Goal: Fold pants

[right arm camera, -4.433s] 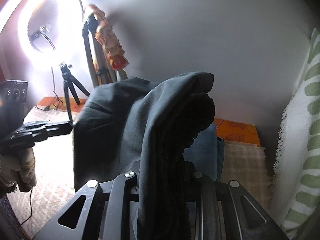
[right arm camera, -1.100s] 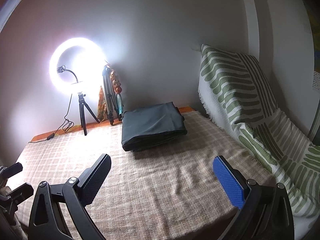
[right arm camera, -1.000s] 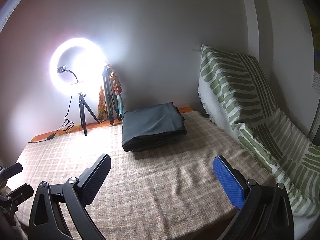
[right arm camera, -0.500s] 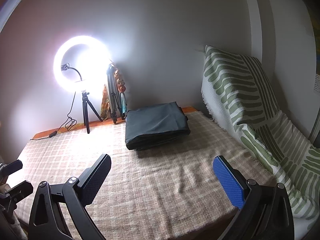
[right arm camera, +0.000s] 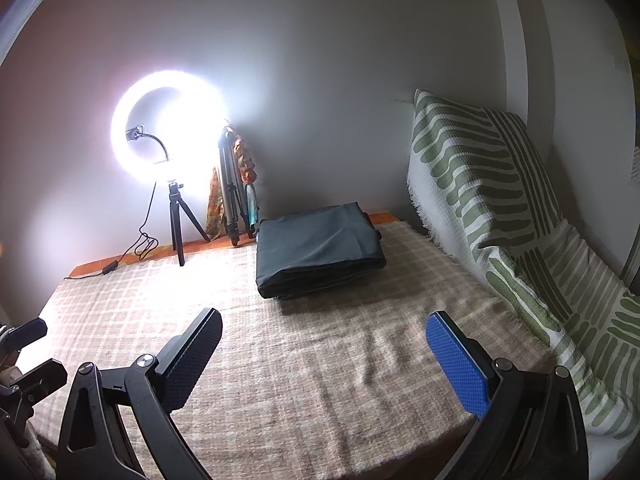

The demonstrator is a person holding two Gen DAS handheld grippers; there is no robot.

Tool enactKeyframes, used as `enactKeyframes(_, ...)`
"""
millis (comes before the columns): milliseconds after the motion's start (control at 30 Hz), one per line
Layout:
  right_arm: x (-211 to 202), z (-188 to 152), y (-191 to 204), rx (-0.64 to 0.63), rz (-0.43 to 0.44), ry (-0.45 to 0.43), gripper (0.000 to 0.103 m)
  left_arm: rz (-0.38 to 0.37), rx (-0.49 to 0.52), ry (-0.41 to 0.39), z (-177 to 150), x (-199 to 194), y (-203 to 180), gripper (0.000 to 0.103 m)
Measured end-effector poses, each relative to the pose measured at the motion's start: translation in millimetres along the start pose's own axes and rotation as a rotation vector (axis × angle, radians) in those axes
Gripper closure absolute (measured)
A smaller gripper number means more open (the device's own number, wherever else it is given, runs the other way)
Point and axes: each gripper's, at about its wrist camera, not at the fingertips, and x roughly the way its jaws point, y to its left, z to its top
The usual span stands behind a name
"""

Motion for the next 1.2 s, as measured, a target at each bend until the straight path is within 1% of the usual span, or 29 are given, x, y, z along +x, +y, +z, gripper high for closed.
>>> enactKeyframes(1200,2.8,-5.2,5.1,0.010,0.014,0.013,0.000,0.005,-0.001,-0.001,1.9,-2.9,-1.7,0.001)
